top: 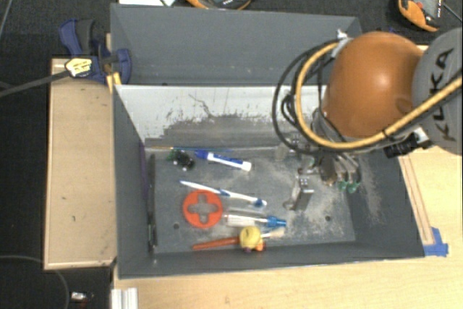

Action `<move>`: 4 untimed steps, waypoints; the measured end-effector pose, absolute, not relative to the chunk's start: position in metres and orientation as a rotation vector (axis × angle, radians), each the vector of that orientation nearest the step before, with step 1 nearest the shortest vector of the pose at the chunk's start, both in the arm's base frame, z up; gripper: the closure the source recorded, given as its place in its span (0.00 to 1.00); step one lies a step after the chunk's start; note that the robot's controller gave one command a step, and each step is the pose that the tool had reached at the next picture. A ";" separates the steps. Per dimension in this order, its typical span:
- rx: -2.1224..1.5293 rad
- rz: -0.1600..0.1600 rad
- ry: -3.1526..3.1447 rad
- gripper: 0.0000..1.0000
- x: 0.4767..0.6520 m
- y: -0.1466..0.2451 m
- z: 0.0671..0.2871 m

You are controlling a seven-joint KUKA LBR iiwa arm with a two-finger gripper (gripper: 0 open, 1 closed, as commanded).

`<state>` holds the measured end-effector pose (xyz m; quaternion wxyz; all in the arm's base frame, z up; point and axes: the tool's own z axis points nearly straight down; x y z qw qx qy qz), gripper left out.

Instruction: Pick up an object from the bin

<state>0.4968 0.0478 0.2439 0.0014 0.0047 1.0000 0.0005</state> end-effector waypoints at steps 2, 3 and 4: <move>-0.160 0.001 3.130 0.00 0.580 0.032 0.213; -0.188 -0.002 3.127 0.00 0.585 0.056 0.204; -0.287 -0.001 3.119 0.00 0.578 0.087 0.305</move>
Offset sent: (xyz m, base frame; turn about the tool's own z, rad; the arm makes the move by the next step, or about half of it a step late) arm 0.0813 -0.0149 -0.0311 -0.1122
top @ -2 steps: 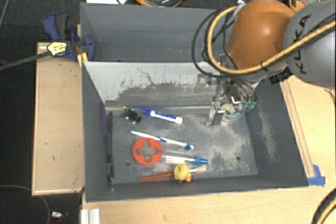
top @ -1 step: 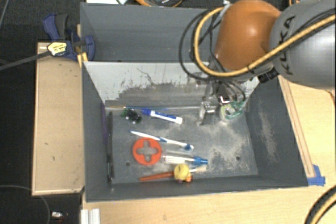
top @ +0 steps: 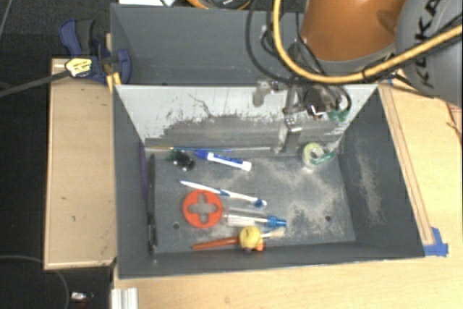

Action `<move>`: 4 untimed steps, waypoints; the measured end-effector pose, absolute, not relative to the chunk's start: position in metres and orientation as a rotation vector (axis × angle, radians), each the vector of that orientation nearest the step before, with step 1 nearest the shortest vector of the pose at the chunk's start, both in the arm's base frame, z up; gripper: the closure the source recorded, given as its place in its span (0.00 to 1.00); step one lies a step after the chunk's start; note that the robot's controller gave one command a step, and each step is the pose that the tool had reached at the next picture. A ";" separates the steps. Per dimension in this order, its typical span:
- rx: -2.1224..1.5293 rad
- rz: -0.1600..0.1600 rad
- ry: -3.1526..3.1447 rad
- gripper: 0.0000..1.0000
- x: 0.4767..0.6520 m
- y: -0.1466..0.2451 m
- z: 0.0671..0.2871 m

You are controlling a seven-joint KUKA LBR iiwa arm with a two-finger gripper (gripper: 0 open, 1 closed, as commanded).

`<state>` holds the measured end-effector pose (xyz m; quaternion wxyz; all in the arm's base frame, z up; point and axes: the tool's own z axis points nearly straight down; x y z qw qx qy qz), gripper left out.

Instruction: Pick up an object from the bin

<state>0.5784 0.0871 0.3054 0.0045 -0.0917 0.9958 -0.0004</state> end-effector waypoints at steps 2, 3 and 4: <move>-0.178 0.002 3.115 0.00 0.574 0.139 0.249; 0.012 0.005 3.126 0.00 0.576 0.135 0.161; -0.084 0.014 3.100 0.00 0.588 0.176 0.155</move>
Offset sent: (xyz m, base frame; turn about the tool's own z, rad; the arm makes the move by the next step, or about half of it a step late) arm -0.0077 0.0645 -0.0329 0.0326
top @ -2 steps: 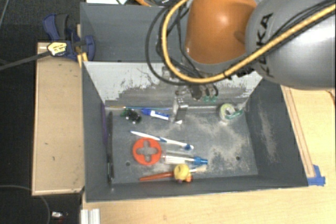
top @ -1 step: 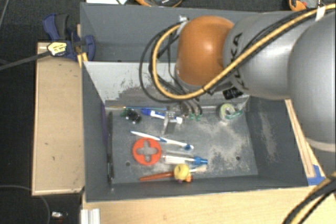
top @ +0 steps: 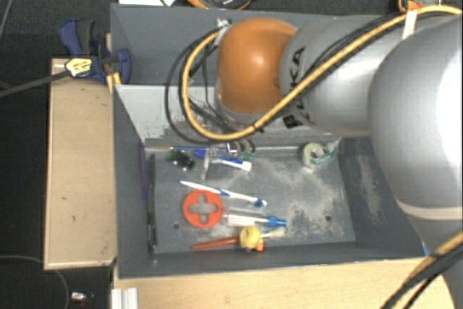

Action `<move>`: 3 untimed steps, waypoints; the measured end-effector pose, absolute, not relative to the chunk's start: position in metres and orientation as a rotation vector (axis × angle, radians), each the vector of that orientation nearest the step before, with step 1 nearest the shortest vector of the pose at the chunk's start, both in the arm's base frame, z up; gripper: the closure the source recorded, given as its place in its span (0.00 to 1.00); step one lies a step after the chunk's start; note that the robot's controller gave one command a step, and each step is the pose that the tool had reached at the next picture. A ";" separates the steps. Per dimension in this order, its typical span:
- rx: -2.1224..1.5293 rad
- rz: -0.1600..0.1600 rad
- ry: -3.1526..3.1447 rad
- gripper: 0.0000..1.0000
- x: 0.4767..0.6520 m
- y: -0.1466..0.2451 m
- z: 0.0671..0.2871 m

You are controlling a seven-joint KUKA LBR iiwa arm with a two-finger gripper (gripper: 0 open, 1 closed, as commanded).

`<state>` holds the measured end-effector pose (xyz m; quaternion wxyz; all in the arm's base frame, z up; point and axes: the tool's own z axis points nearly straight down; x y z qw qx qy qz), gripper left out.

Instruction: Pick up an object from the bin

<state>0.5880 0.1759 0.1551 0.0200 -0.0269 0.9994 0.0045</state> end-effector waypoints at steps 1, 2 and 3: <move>0.297 0.009 3.103 0.00 0.583 0.151 0.089; -0.066 0.010 3.104 0.00 0.583 0.155 0.146; 0.173 0.007 3.114 0.00 0.530 0.193 0.079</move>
Offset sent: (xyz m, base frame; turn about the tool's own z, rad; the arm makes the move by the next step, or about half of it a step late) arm -0.0044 -0.0200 0.0006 0.0026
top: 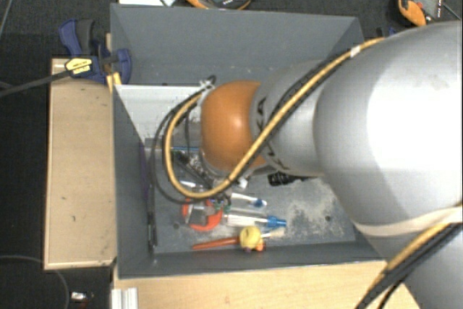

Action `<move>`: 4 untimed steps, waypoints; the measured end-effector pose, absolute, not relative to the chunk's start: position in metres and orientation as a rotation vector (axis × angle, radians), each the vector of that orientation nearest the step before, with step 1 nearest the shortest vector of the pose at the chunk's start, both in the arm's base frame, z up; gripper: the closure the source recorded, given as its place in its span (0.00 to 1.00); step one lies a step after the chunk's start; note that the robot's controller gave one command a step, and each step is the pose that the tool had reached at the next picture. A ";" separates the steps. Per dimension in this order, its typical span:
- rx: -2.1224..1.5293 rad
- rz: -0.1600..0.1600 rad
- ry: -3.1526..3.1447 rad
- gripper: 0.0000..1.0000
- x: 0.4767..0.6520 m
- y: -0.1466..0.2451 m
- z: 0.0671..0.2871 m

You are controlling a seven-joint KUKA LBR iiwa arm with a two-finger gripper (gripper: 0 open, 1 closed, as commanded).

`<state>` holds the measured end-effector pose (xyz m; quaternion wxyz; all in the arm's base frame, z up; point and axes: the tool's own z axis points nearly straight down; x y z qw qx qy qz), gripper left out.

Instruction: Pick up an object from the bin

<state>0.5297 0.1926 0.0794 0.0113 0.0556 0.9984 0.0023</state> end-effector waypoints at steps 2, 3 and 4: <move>-0.016 0.006 3.127 0.00 0.523 0.165 0.070; 0.132 0.012 3.115 1.00 0.519 0.184 0.078; 0.135 0.012 3.115 1.00 0.520 0.184 0.078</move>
Offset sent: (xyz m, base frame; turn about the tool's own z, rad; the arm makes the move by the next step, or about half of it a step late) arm -0.0071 -0.0267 -0.0094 -0.1232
